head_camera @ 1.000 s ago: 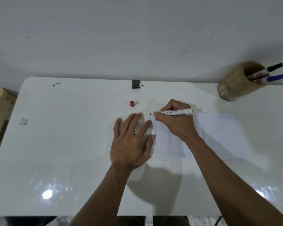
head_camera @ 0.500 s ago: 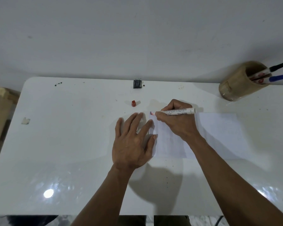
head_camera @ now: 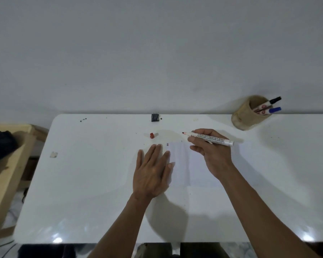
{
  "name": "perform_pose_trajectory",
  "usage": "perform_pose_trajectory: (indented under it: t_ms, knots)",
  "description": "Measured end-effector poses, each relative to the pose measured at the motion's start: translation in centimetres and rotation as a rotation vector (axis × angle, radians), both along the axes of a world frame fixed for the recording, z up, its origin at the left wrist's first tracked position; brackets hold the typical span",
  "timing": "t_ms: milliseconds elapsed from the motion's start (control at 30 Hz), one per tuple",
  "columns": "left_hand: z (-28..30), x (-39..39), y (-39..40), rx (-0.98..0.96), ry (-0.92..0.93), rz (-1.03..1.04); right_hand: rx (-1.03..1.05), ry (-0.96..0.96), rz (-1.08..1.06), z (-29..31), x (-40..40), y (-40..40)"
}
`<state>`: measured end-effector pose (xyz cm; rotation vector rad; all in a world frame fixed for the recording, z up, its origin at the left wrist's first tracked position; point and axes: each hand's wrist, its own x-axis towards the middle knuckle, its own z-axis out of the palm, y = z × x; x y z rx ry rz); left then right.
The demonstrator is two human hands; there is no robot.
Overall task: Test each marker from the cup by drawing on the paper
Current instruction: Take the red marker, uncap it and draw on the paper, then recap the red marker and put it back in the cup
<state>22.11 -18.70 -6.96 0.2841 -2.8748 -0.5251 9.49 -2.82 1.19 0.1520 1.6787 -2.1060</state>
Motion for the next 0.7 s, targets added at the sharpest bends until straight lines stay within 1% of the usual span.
perform_pose_trajectory:
  t_ms: [67,167,200,267,400,433,500,567,700]
  knots:
    - [0.5,-0.2,-0.3,0.045,0.053,0.029,-0.006,-0.022,-0.024,0.6,0.3,0.3]
    - [1.8,-1.6,-1.4,0.046,0.126,0.147,-0.022,-0.074,-0.072,1.2,0.1,0.5]
    - [2.3,-2.5,-1.9,0.051,0.109,0.195,-0.025,-0.087,-0.082,1.3,0.0,0.5]
    - [3.2,-4.3,-3.0,0.068,0.016,0.255,-0.042,-0.094,-0.086,1.5,-0.3,0.4]
    - [4.0,-6.8,-4.8,0.044,-0.201,0.226,-0.045,-0.096,-0.098,1.6,-0.9,0.2]
    - [3.9,-7.0,-5.2,0.041,-0.228,0.217,-0.033,-0.095,-0.095,1.6,-0.9,0.3]
    - [3.7,-7.0,-5.6,0.078,-0.217,0.228,-0.007,-0.086,-0.085,1.5,-1.0,0.3]
    - [4.0,-6.7,-5.4,0.216,-0.170,0.294,0.000,-0.080,-0.090,1.7,-1.0,0.4]
    - [7.0,-5.9,-3.8,0.707,-0.069,0.489,0.038,-0.024,-0.096,2.7,-0.4,-0.4]
